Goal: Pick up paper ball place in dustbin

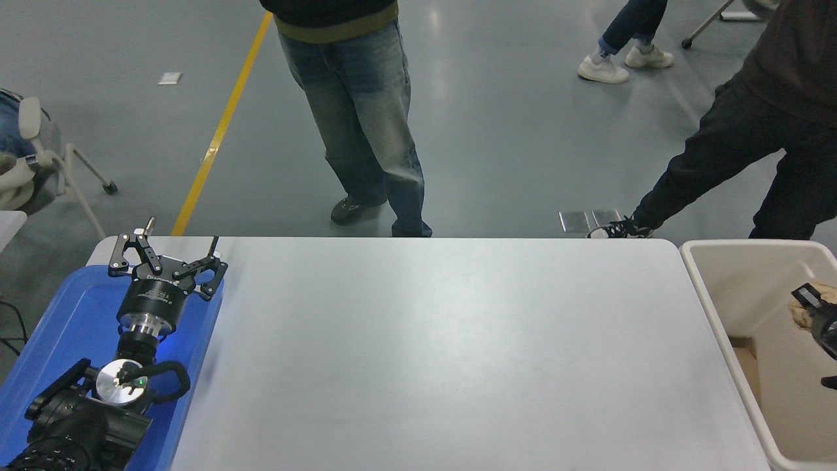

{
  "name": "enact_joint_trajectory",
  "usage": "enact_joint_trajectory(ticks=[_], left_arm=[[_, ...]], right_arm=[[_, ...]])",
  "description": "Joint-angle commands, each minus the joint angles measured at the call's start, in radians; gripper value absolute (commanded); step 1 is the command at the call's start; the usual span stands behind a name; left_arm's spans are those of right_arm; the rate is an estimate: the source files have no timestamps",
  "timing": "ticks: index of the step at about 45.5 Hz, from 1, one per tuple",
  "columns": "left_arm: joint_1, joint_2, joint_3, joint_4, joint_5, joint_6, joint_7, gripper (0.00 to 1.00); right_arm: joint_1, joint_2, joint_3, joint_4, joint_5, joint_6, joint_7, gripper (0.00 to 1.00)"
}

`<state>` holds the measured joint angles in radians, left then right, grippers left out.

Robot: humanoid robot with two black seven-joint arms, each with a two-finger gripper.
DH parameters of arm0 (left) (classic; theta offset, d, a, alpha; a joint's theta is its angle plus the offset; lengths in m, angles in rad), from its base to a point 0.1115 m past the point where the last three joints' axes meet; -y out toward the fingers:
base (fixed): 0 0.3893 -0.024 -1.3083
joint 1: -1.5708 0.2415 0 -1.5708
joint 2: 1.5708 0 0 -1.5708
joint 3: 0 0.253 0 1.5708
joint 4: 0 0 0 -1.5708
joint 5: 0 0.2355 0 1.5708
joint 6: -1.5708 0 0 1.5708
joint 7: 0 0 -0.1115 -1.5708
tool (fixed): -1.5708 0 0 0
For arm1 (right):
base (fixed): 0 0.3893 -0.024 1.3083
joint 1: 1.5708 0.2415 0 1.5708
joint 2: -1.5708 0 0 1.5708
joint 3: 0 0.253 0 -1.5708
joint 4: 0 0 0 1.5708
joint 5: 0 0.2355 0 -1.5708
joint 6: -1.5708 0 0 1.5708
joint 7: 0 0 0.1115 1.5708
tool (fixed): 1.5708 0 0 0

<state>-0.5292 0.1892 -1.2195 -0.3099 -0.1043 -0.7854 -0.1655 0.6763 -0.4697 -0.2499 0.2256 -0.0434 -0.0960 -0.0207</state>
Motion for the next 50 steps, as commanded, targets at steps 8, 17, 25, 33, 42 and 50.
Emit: enact_joint_trajectory(ticks=[8, 17, 25, 33, 42, 50], left_arm=[[0.000, -0.001, 0.000, 0.000, -0.002, 0.000, 0.000, 0.99], [0.000, -0.001, 0.000, 0.000, 0.000, 0.000, 0.000, 0.99], [-0.002, -0.001, 0.000, 0.000, -0.002, 0.000, 0.000, 0.99], [0.000, -0.001, 0.000, 0.000, -0.002, 0.000, 0.000, 0.99], [-0.002, -0.001, 0.000, 0.000, 0.000, 0.000, 0.000, 0.99], [-0.002, -0.001, 0.002, -0.002, 0.000, 0.000, 0.001, 0.99]], right_arm=[[-0.089, 0.072, 0.097, -0.035, 0.143, -0.036, -0.007, 0.00], [-0.090, 0.066, 0.095, -0.032, 0.145, -0.033, -0.005, 1.00], [-0.092, 0.059, 0.087, -0.032, 0.145, -0.027, -0.004, 1.00], [-0.090, 0.040, 0.083, -0.031, 0.128, -0.024, -0.004, 1.00], [-0.028, 0.016, -0.006, 0.009, 0.083, -0.004, -0.002, 1.00], [0.317, -0.228, -0.393, 0.428, -0.107, 0.001, -0.002, 1.00]])
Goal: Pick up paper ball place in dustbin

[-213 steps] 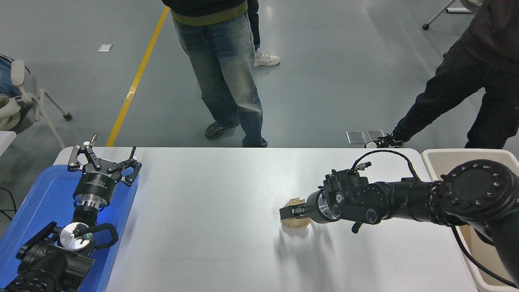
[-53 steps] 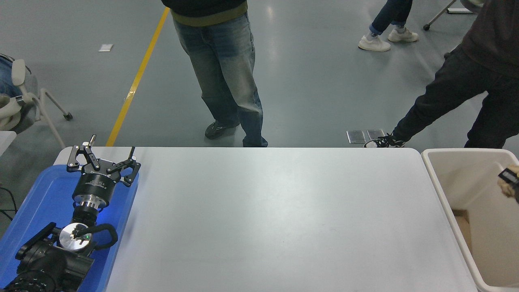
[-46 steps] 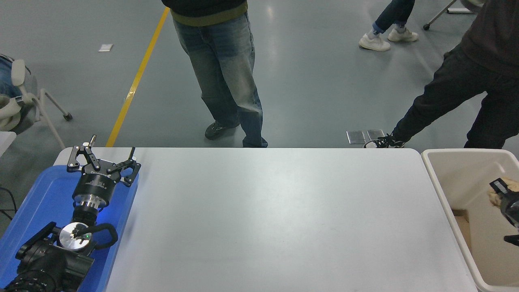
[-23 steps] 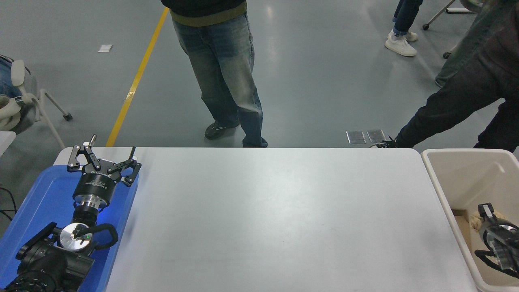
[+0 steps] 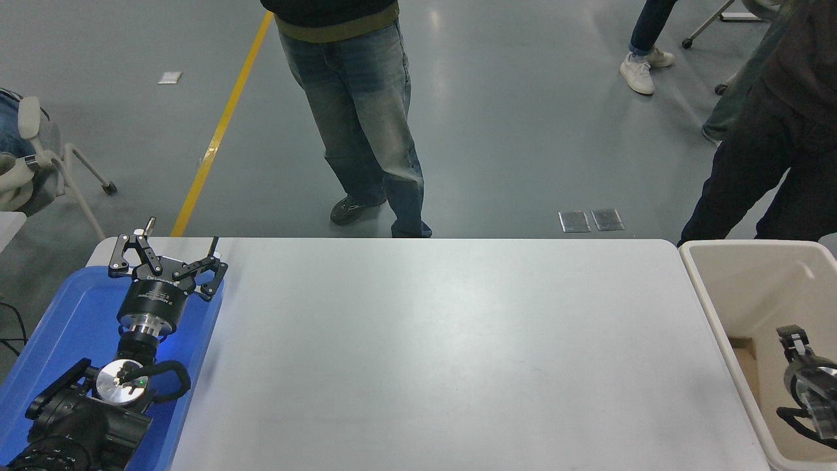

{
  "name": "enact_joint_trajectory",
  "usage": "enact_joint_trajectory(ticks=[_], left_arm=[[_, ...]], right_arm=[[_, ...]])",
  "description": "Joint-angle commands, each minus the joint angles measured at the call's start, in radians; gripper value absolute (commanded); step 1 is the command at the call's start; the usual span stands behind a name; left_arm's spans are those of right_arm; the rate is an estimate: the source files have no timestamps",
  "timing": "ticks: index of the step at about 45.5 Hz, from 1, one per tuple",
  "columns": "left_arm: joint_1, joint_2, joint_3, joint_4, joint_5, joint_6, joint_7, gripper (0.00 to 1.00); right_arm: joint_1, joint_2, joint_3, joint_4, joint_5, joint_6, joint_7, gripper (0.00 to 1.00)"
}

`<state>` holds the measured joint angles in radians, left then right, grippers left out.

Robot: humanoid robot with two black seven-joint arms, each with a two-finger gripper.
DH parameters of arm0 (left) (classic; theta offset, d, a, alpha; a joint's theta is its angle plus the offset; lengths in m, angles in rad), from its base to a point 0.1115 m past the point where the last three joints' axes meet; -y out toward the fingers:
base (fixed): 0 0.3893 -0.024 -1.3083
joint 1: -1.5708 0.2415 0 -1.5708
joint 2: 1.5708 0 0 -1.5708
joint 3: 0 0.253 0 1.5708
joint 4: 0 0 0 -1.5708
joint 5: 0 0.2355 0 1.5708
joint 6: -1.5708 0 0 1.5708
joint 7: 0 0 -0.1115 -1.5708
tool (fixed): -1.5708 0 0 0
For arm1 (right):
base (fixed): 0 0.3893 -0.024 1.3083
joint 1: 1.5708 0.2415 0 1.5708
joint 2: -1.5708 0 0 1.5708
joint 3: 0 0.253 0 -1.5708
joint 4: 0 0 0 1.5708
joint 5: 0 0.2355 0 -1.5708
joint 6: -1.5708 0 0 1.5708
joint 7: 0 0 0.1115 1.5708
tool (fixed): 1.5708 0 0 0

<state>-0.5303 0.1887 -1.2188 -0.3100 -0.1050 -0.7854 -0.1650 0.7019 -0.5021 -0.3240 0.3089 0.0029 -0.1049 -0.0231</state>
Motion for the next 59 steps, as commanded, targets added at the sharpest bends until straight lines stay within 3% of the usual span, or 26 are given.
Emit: enact_joint_trajectory(ticks=[1, 9, 15, 25, 34, 47, 59], left_arm=[[0.000, 0.000, 0.001, -0.001, 0.001, 0.000, 0.001, 0.99], [0.001, 0.000, 0.001, -0.001, 0.001, 0.000, 0.001, 0.99], [0.001, 0.000, 0.001, -0.001, 0.001, 0.000, 0.001, 0.99], [0.001, 0.002, 0.001, 0.000, 0.001, 0.000, 0.001, 0.99], [0.001, 0.000, 0.001, 0.000, 0.001, 0.000, -0.001, 0.99], [0.001, 0.000, -0.001, 0.000, 0.001, 0.000, -0.001, 0.99], [0.003, 0.000, -0.002, 0.000, -0.001, 0.000, -0.001, 0.99]], right_arm=[[0.341, -0.214, -0.360, 0.393, -0.170, 0.013, 0.000, 1.00], [0.727, -0.230, -0.634, 0.666, -0.287, 0.141, 0.000, 1.00], [1.000, -0.138, -0.794, 0.785, -0.314, 0.344, 0.000, 1.00], [1.300, 0.164, -0.857, 0.927, -0.293, 0.660, 0.005, 1.00], [1.409, 0.494, -0.813, 0.980, -0.153, 0.852, 0.005, 1.00], [1.423, 0.502, -0.820, 0.958, -0.001, 0.890, -0.003, 1.00], [1.478, 0.502, -0.869, 0.975, 0.051, 0.890, -0.005, 1.00]])
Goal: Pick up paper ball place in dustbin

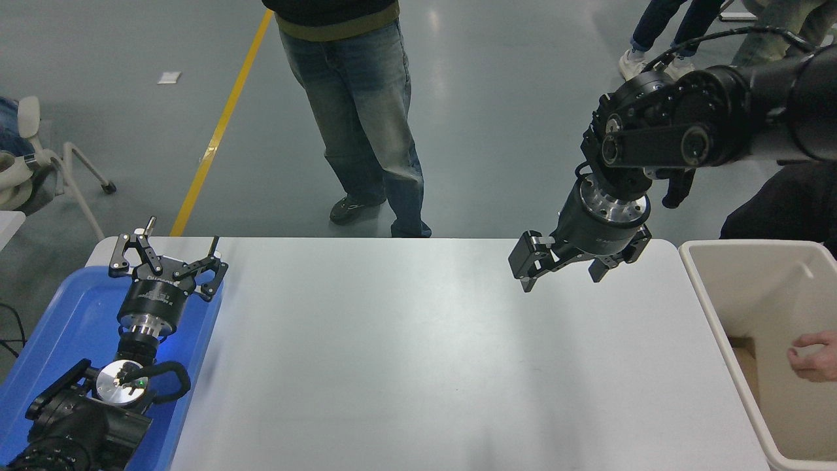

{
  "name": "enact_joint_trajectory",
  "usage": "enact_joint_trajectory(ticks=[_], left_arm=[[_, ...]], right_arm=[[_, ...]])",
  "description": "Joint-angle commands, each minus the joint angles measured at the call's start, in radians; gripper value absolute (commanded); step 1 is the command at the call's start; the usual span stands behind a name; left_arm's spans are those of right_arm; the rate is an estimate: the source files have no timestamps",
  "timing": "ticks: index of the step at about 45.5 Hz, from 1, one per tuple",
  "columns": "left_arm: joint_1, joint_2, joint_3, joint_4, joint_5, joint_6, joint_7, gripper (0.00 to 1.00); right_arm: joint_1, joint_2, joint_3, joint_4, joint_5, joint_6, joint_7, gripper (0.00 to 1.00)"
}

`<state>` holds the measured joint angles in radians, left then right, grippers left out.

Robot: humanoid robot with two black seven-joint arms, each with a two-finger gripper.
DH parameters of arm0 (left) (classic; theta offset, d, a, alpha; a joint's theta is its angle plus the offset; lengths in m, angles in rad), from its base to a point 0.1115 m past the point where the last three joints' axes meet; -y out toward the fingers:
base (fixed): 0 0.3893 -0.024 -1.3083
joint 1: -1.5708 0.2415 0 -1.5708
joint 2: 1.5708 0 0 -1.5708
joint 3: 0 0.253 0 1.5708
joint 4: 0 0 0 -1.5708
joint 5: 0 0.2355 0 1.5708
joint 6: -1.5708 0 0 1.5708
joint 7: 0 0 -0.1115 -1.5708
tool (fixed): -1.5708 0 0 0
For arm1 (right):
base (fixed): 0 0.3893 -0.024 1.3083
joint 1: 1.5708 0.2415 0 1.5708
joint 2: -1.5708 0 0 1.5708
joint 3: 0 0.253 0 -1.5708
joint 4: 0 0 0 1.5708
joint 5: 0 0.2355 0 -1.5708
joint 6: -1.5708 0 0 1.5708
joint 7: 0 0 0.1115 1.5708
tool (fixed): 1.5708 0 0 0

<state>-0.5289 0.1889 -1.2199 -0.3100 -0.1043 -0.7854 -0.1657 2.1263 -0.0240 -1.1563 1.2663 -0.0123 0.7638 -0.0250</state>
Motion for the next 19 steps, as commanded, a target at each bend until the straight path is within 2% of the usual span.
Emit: enact_joint_trajectory(ticks=[1, 19], left_arm=[[0.001, 0.001, -0.001, 0.000, -0.002, 0.000, 0.000, 0.99], [0.001, 0.000, -0.003, 0.000, -0.002, 0.000, -0.001, 0.99]], right_arm=[[0.057, 0.024, -0.040, 0.021, 0.071, 0.022, -0.003, 1.00], [0.182, 0.024, -0.111, 0.126, 0.083, 0.022, -0.003, 1.00]])
